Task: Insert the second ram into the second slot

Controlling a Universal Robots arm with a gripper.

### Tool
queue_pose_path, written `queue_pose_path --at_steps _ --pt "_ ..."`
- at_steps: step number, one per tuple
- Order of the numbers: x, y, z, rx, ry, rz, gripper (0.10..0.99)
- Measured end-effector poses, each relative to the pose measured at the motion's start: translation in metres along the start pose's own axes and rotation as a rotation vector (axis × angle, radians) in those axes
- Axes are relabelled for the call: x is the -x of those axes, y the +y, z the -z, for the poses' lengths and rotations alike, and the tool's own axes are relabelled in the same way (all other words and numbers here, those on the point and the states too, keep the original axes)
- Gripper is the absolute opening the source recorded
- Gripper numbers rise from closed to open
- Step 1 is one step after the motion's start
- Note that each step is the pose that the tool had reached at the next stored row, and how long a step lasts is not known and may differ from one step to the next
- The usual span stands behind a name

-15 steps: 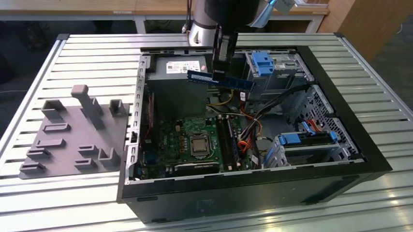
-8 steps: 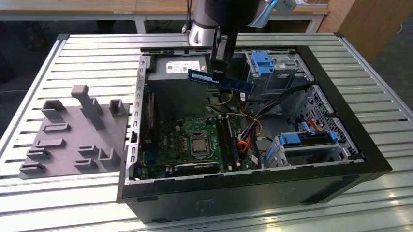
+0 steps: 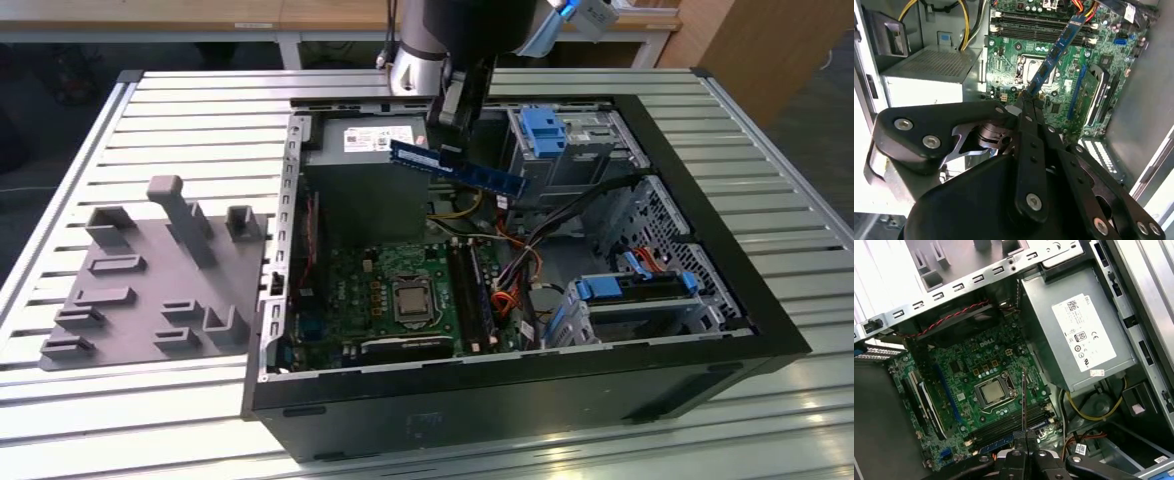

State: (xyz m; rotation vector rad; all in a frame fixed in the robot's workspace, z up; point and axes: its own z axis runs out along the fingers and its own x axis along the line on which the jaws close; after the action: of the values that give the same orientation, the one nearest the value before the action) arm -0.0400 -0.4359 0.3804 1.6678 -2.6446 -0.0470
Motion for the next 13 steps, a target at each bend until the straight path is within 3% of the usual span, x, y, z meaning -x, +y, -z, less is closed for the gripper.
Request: queue_pose_path --at_steps 13 --pt "0.0000 0.0000 -0.0004 -0.004 0.0031 -0.123 0.114"
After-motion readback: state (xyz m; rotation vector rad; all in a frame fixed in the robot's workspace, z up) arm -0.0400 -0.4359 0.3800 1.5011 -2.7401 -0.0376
